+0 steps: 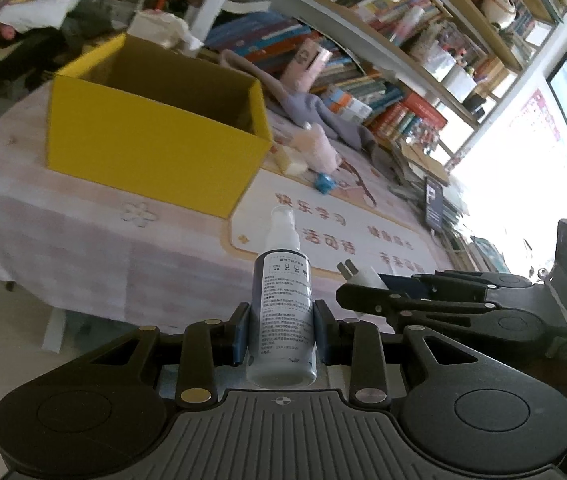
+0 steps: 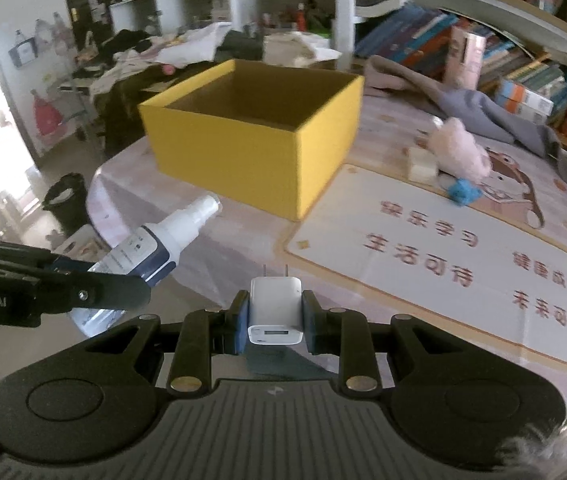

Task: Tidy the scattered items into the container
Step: 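Lift and carry spray bottle with left tool while right tool carries adapter toward yellow box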

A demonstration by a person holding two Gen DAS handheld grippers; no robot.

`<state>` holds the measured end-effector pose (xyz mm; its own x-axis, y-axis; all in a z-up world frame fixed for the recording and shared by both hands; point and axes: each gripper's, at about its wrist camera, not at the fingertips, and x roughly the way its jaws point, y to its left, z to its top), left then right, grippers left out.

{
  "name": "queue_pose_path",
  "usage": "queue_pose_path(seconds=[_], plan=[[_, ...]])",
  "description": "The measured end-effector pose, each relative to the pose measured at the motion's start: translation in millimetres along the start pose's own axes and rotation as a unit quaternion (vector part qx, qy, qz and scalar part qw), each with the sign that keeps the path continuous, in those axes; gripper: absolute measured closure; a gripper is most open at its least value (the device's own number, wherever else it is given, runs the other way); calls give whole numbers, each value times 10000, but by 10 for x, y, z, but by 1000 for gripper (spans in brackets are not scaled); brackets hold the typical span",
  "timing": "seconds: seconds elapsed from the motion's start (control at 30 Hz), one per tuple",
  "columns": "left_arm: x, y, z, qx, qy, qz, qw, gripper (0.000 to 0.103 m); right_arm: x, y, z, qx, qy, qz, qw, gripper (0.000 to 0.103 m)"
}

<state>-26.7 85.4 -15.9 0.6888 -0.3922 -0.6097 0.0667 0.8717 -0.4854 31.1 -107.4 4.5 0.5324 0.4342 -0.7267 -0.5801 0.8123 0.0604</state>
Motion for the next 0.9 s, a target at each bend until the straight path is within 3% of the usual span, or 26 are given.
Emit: queue_pose_path(seconds=[0.43,0.9], plan=[[-391,301,-16,-237,-421,297,9984,72,85,469,218,-522,-100,354,9980,78],[-384,398,82,-283,-449,430,9977,72,264,537,384,-663,-38,637,9958,78]])
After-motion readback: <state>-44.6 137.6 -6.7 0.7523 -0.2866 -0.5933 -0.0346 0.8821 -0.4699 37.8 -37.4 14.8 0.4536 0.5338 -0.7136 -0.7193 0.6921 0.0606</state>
